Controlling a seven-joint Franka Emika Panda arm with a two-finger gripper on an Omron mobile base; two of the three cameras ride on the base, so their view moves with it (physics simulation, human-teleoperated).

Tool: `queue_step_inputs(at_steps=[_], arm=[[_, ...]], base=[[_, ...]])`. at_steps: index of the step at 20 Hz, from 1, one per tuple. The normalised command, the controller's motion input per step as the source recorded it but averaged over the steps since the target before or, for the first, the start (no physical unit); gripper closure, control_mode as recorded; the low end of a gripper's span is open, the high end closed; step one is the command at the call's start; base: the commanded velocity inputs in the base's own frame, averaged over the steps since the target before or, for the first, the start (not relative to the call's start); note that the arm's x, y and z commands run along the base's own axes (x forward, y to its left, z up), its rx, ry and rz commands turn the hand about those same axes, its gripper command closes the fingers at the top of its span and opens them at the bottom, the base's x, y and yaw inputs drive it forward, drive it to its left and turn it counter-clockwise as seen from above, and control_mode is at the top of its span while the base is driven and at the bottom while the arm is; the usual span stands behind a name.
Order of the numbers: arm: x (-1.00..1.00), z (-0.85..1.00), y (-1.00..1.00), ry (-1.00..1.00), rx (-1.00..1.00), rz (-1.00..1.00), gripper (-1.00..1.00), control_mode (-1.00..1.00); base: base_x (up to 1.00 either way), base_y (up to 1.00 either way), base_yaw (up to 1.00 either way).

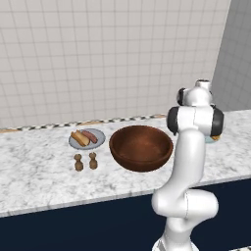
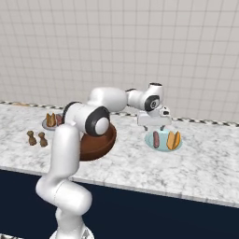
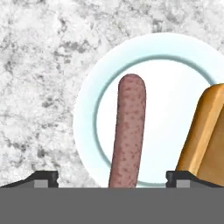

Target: Place one bun and one sausage from the bowl on each plate.

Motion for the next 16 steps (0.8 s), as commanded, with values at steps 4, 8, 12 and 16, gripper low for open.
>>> queue_step_inputs(at_steps=[4, 8, 12, 16], arm=[[-0.47, 0.77, 1.0, -0.13, -0.17, 0.09, -1.0, -1.0], [-0.98, 0.89, 1.0, -0.16, 0.0, 0.07, -1.0, -1.0], [-1.0, 1.0, 0.99, -0.23, 0.0, 0.05, -1.0, -1.0], [-1.0, 1.0, 0.87, -0.22, 0.0, 0.06, -1.0, -1.0]], base=[[0.0, 0.0, 0.0], [0.0, 0.0, 0.0], [0.0, 0.0, 0.0], [0.0, 0.0, 0.0]])
